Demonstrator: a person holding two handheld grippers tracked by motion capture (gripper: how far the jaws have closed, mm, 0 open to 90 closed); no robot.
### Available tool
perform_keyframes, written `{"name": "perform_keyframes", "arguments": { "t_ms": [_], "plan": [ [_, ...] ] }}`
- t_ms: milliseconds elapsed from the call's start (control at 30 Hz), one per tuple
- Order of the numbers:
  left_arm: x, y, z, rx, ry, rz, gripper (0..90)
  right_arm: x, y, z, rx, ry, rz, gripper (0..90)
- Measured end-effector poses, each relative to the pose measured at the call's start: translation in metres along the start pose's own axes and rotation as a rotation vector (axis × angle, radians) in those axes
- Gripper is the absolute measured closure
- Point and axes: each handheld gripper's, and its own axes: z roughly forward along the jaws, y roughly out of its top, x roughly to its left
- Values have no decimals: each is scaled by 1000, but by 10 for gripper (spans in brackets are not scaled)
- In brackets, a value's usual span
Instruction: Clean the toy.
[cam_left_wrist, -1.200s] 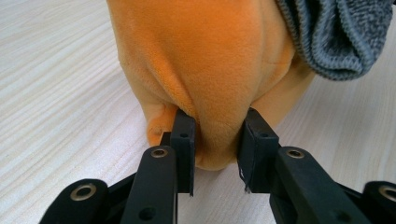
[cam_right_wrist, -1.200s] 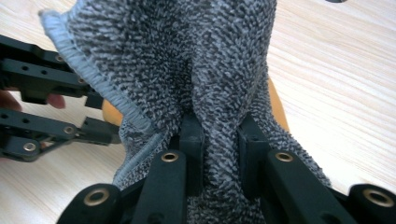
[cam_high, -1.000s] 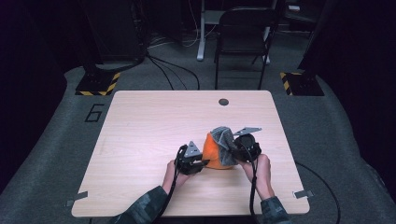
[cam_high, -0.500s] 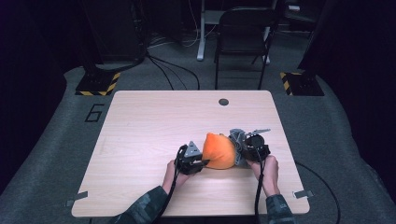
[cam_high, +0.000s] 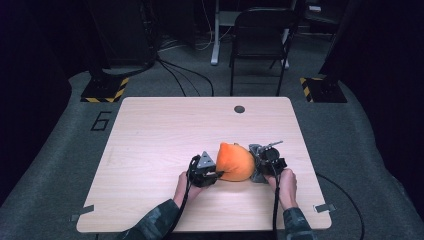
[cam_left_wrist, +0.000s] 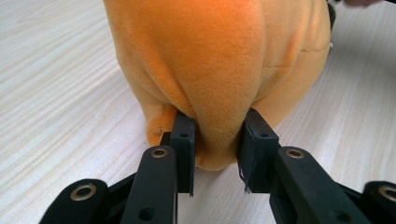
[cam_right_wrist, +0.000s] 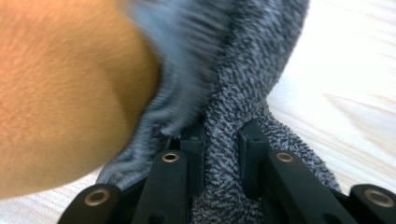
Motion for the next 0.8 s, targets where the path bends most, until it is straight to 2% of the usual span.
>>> {"name": "perform_keyframes", "arguments": {
  "t_ms": [67,100,133,167,200,233,267,300,333,367,433,500,600,633,800],
  "plan": [
    [1,0,0,1,3,2,701,-2,0,-4,-11,-2,6,767],
    [1,0,0,2,-3,-7,701,-5,2,-12,-41,-8,9,768],
    [1,0,0,-2,-6,-15,700,-8,5,-30,-96,-4,16,769],
    [1,0,0,-2,-6,-15,700,-8,5,-30,-96,-4,16,769],
    [1,0,0,-2,-6,-15,700,-7,8,-50,-161,14,20,769],
    [1,0,0,0,-4,-12,700,-7,8,-50,-161,14,20,769],
    [1,0,0,1,-2,-9,699,-2,12,-70,-224,46,26,769],
    [1,0,0,1,-1,-9,699,1,13,-76,-250,61,13,770],
    [1,0,0,0,-3,-12,699,7,15,-84,-273,82,10,769],
    [1,0,0,0,-2,-11,699,7,15,-84,-273,82,10,769],
    [1,0,0,0,-3,-13,698,20,19,-96,-315,108,-39,769],
    [1,0,0,-2,-6,-13,697,33,21,-95,-304,118,-67,769],
    [2,-1,1,1,-2,-19,690,46,21,-71,-241,114,-103,771],
    [3,-1,1,0,0,-19,686,47,20,-62,-232,94,-98,771],
    [3,0,0,-6,-2,-10,631,42,18,-55,-226,114,-90,772]
  ]
}}
